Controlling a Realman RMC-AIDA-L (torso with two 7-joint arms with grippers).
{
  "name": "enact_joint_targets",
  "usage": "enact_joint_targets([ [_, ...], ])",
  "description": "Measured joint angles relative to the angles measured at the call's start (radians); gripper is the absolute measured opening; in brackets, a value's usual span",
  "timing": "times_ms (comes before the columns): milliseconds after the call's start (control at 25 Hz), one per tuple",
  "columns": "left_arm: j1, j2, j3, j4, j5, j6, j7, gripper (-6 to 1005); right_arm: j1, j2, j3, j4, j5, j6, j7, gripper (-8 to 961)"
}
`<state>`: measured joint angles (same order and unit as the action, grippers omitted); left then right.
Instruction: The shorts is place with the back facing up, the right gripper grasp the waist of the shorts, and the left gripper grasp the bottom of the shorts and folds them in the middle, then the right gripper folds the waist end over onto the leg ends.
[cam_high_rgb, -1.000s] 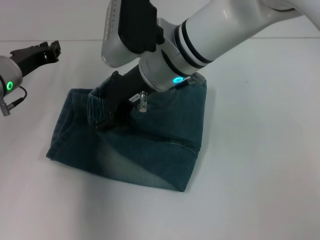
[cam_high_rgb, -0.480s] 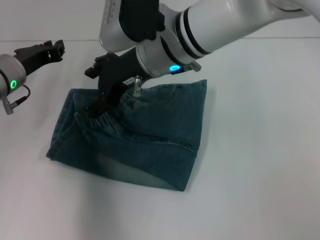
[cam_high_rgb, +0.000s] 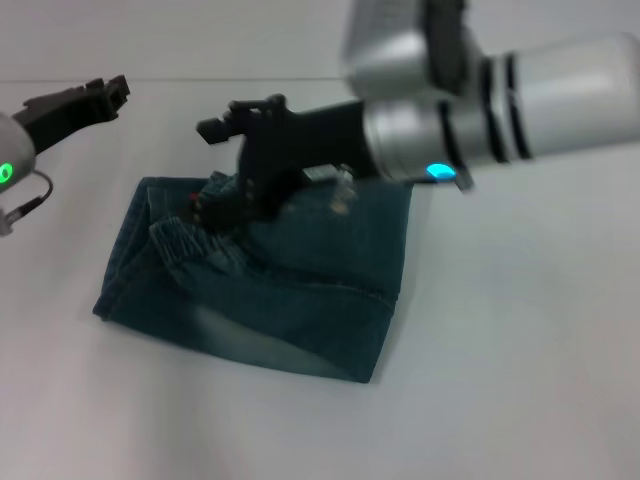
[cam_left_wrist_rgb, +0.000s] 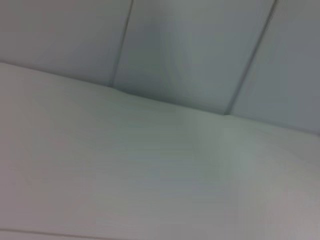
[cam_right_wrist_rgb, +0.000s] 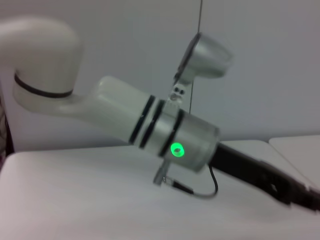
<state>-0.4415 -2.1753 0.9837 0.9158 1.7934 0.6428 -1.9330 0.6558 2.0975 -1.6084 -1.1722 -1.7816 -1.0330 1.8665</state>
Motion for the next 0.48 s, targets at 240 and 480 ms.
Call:
enact_joint_targets([
  [240,0.062,0.0,-0.194,0.016,-0.082,0.388,0.058,297,-0.226,-0.007,0.061,-0.049,0.172,-0.14,-0.138,922],
  [480,0.117,0.003,-0.361,-0.052,-0.122,0.779,0.179,324,-0.374,-0.007,0.129,-0.048,0.244,-0.269,-0.241,926],
])
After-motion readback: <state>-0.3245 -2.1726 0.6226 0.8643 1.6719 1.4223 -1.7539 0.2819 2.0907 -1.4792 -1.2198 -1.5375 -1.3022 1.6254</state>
